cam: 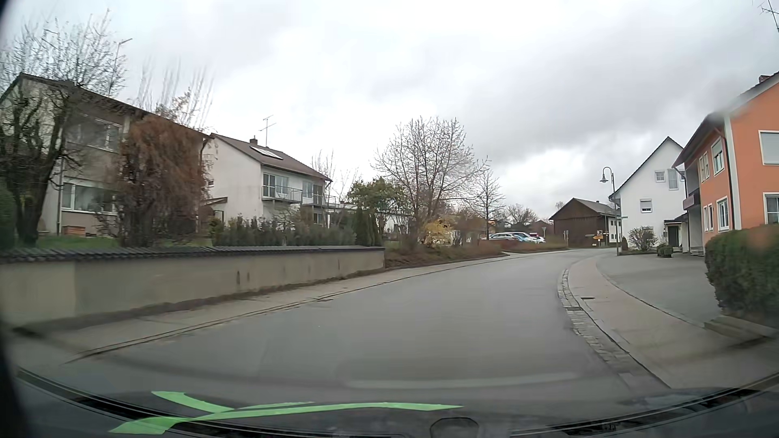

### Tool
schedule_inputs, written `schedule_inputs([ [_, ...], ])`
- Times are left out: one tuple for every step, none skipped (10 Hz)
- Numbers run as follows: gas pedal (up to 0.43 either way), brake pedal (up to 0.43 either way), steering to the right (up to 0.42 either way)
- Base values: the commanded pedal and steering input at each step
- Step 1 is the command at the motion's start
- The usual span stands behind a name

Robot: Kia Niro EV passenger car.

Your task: Follow the waypoints while adhering to traffic rules and regulations

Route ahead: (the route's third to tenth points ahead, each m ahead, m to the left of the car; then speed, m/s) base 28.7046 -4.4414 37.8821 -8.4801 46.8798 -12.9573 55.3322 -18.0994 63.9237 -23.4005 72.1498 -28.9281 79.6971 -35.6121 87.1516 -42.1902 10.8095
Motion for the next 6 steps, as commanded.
schedule_inputs([
  [0.157,0.0,0.083],
  [0.157,0.0,0.081],
  [0.157,0.0,0.08],
  [0.157,0.0,0.078],
  [0.157,0.0,0.075],
  [0.157,0.0,0.07],
])
